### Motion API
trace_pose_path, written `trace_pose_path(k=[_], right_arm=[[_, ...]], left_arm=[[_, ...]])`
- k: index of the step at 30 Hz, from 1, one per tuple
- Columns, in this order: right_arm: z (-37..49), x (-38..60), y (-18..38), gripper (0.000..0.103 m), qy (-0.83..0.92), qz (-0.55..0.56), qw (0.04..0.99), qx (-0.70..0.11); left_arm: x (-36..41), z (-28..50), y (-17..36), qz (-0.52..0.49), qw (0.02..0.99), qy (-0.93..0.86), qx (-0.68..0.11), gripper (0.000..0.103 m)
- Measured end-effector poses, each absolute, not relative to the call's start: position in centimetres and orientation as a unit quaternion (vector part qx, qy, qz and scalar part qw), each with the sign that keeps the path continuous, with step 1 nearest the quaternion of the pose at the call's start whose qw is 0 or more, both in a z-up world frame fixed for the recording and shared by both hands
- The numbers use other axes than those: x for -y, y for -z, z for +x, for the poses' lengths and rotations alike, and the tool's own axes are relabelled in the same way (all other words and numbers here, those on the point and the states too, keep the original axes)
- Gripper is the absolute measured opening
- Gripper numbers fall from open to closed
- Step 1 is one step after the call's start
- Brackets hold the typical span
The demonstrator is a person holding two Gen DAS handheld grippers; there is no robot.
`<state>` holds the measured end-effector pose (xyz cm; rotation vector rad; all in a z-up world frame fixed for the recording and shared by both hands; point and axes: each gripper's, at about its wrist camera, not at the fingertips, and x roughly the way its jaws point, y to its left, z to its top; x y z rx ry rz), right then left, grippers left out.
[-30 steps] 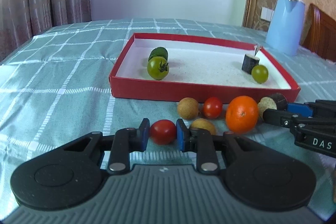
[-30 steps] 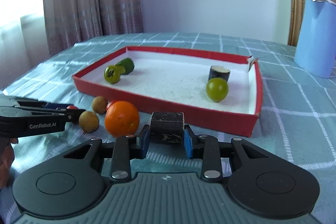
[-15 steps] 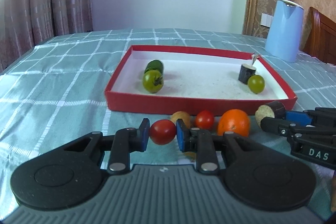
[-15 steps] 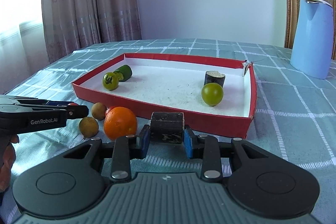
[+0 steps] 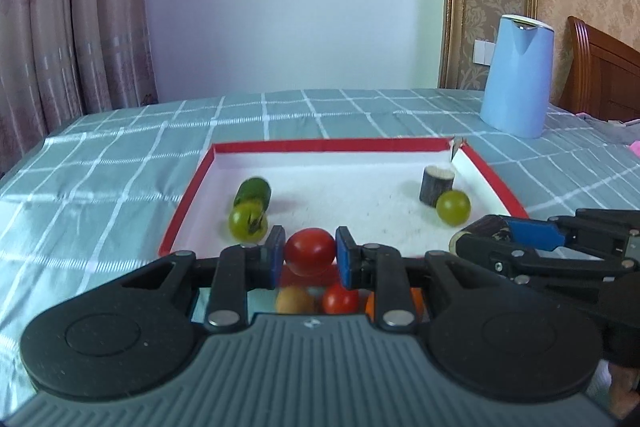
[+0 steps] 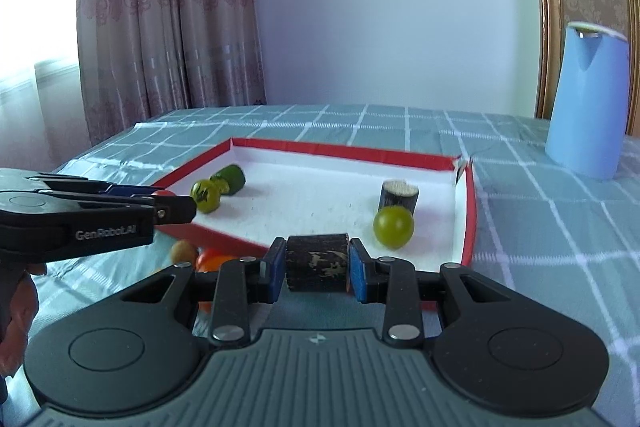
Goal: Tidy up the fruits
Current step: 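Carry the cherry tomato in the left tool and eggplant slice in the right into the tray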
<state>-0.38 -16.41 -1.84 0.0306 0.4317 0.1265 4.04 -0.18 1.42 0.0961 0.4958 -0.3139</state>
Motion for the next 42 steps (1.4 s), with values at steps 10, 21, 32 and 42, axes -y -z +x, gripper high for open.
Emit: trace_pose_path(k=[10,21,32,42], right_arm=[[4.7,16.6,1.7,0.032,-0.049,0.019,0.968,-0.244],[8.8,16.7,3.0,0.032,-0.038,0.024,0.959,-0.28],[9.7,16.1,3.3,0.032,-0.039,0.017,0.957,-0.288],[9.8,15.6,3.4,0.032,-0.038,0.009,0.958,-0.284]], left_arm=[[2.0,9.1,-1.0,0.047,0.955,0.132,-0.261,0.024],[2.7,13.2,0.9,0.041,0.948,0.12,-0.292,0.024],[3.0,14.1,1.7,0.051,0.944,0.109,-0.306,0.024],[2.8,14.3,2.0,0.05,0.944,0.098,-0.31,0.024]])
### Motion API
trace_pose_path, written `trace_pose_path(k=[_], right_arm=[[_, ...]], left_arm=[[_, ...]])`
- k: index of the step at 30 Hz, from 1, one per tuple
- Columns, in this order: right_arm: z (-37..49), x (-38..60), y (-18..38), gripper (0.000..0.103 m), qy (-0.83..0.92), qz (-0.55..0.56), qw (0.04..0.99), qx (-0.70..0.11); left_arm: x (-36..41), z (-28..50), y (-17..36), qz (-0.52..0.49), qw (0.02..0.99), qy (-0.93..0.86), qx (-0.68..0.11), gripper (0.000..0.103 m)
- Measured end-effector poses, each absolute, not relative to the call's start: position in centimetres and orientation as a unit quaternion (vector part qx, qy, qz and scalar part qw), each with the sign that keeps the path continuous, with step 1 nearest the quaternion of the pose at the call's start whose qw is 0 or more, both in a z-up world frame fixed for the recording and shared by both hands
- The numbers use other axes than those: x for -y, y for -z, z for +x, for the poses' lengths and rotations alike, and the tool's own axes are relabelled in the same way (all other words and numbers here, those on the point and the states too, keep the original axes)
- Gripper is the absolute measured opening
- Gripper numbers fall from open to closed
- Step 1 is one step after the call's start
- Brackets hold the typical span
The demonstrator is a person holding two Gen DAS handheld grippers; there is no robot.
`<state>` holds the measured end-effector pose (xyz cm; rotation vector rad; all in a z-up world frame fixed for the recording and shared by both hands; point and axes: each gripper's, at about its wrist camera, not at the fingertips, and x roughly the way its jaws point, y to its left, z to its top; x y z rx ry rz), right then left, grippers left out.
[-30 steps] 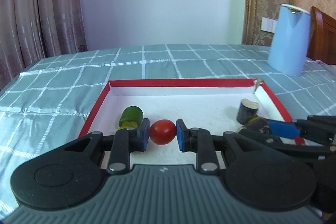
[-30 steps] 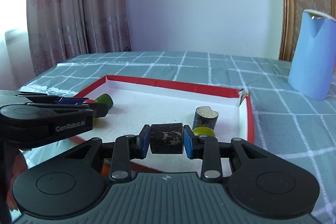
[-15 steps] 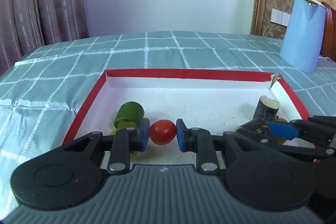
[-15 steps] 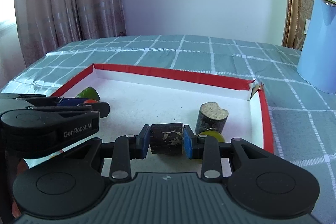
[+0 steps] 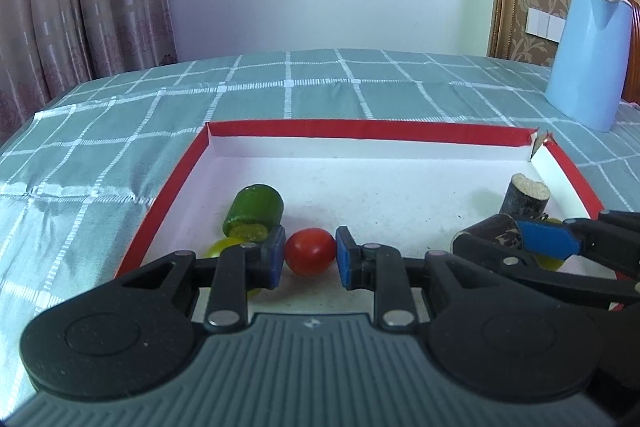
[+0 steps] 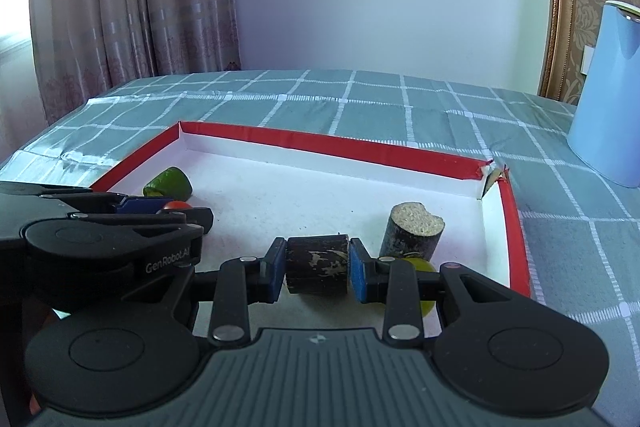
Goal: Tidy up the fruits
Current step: 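Carry the cherry tomato in the left tool and eggplant slice in the right into the tray, then open the left tool on the cherry tomato while the right releases the eggplant slice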
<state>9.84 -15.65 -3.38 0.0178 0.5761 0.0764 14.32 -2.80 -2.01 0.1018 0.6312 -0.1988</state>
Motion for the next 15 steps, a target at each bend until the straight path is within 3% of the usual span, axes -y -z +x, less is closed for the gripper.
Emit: trace_pose_path(k=[10,12,15], right_arm=[[9.67,15.89,3.44,0.032,-0.04,0.018,0.957,-0.285],[9.53,15.85,3.45,0.032,-0.039,0.019,0.957,-0.286],[9.39,15.97,3.35,0.032,-0.038,0.018,0.957,-0.288]], left_arm=[[3.11,13.91,2.21,0.062,0.945,0.099,-0.305,0.028],[3.12,13.79,2.18,0.064,0.946,0.096,-0.302,0.035],[2.92,13.93,2.29,0.061,0.947,0.086,-0.304,0.055]])
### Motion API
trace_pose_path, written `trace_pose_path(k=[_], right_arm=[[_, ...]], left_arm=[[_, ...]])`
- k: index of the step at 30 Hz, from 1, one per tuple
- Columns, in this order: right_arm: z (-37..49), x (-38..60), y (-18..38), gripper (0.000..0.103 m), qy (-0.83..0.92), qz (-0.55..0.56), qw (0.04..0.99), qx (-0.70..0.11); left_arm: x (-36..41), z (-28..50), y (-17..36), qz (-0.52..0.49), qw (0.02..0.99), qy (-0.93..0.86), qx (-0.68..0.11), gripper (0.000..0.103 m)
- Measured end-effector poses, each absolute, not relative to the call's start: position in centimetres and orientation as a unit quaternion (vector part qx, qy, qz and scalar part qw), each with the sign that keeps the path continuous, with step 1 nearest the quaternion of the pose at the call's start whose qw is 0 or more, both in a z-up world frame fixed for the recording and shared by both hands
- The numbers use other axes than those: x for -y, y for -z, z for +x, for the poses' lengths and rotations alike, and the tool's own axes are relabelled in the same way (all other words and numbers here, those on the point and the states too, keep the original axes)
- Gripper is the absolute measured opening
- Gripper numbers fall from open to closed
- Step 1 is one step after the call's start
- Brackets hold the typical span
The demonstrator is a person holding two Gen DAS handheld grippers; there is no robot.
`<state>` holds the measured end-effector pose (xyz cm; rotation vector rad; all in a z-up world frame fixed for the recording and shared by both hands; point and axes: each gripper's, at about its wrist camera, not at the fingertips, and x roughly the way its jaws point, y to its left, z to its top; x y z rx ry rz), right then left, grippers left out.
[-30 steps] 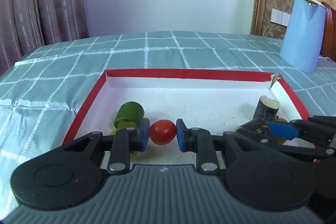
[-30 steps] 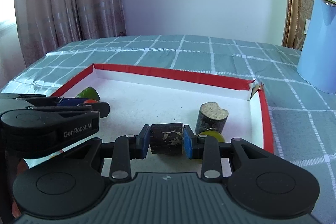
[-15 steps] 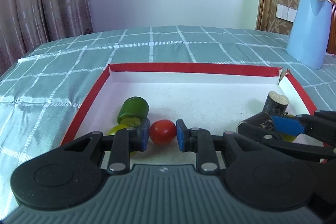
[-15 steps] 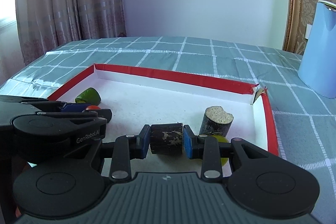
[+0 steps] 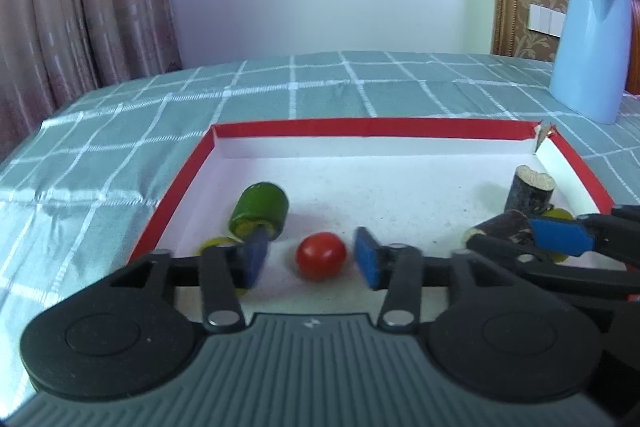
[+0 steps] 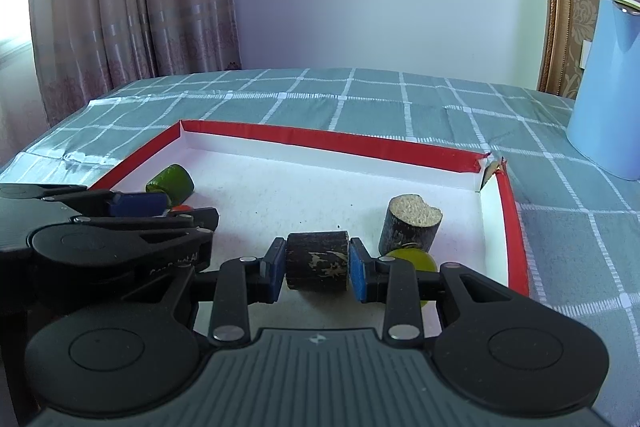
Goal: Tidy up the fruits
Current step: 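Open the left tool on the cherry tomato while the right releases the eggplant slice, then withdraw both open tools from the tray toward the remaining produce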
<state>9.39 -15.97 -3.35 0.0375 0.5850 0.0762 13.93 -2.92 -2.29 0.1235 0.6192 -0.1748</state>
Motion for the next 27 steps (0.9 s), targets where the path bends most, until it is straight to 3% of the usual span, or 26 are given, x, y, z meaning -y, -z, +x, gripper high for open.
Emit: trace_pose_path(k=[4,13,22,27], right_arm=[[9.2,16.3,3.3,0.033,-0.041,0.03,0.956,-0.29],[8.0,16.8,2.8,0.062,-0.03,0.031,0.965,-0.257],[5.0,17.7,2.4,0.063,-0.035,0.051,0.972,-0.227],[3.2,17.7,2.4,0.063,-0.052,0.055,0.973,-0.218]], left_arm=[[2.4,14.2,2.5,0.046,0.945,0.075,-0.315,0.083],[1.6,13.5,2.6,0.036,0.945,0.079,-0.317,0.085],[0.2,8.8,1.8,0.044,0.954,0.105,-0.276,0.086],[-1.3,5.5,1.7,0.048,0.969,0.081,-0.229,0.098]])
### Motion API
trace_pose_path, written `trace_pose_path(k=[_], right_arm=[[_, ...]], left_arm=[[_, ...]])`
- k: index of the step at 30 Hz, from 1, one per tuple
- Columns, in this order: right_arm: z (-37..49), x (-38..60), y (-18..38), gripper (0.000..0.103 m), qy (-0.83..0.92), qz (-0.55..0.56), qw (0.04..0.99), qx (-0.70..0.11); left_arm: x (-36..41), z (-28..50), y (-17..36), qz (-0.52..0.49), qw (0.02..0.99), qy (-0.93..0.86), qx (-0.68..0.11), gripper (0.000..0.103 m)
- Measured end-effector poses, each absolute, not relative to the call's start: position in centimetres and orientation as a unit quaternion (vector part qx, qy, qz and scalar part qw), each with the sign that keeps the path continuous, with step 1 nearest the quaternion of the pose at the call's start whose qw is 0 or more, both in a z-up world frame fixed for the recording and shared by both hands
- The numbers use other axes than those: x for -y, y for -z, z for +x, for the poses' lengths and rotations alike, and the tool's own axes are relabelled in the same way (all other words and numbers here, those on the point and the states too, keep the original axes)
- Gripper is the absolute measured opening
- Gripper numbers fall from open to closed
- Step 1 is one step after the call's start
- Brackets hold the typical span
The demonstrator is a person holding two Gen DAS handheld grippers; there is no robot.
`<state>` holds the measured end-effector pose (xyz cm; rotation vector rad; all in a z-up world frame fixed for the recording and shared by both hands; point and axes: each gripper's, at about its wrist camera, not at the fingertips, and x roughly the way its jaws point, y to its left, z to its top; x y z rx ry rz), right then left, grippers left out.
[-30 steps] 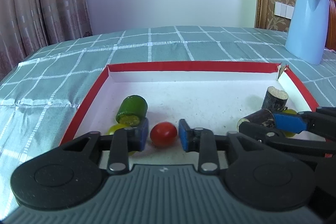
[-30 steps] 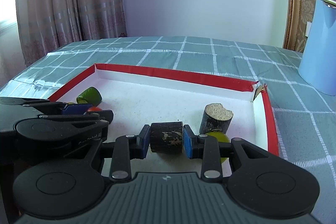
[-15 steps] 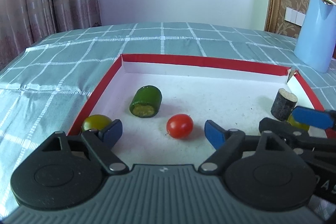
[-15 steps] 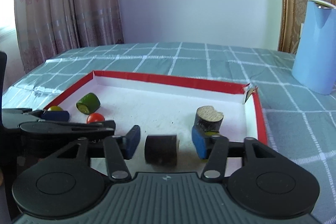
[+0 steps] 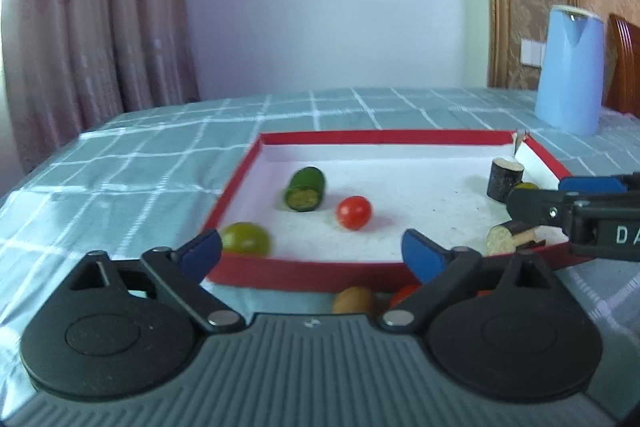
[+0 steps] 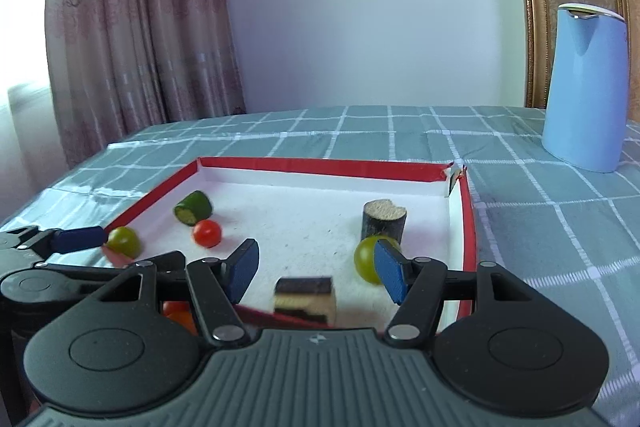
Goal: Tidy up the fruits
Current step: 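Withdraw both open tools from the tray toward the remaining produce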
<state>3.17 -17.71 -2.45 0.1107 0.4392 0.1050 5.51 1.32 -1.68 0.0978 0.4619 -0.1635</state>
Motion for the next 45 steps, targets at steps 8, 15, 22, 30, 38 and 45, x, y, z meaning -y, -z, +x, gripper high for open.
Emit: trace_pose_path(k=[8,15,22,30,38,45], right_arm=[[1.8,17.0,2.9,0.064,-0.062,0.038,0.973,-0.219],[0.8,16.7,3.2,0.064,-0.073,0.035,0.972,-0.222],[-0.1,15.9,3.4,0.069,-0.103,0.025,0.968,-0.229],[-0.2,14.4,3.4,0.081,-0.117,0.008,0.966,-0.231],[-0.2,12.9,3.6,0.081,-0.141,0.003,0.961,-0.239],[0.4,11.9,4.0,0.081,-0.15,-0.002,0.958,-0.245]], left_arm=[[-3.3,4.0,2.1,0.012,0.966,0.077,-0.247,0.098],[-5.3,3.5,2.5,-0.032,0.958,0.083,-0.273,0.1],[-7.8,3.1,2.7,-0.087,0.953,0.047,-0.287,0.1],[-7.4,4.0,3.2,-0.07,0.945,0.041,-0.317,0.101],[-7.6,4.0,3.2,-0.076,0.944,0.044,-0.317,0.103],[-7.7,4.0,3.2,-0.079,0.944,0.043,-0.316,0.103]])
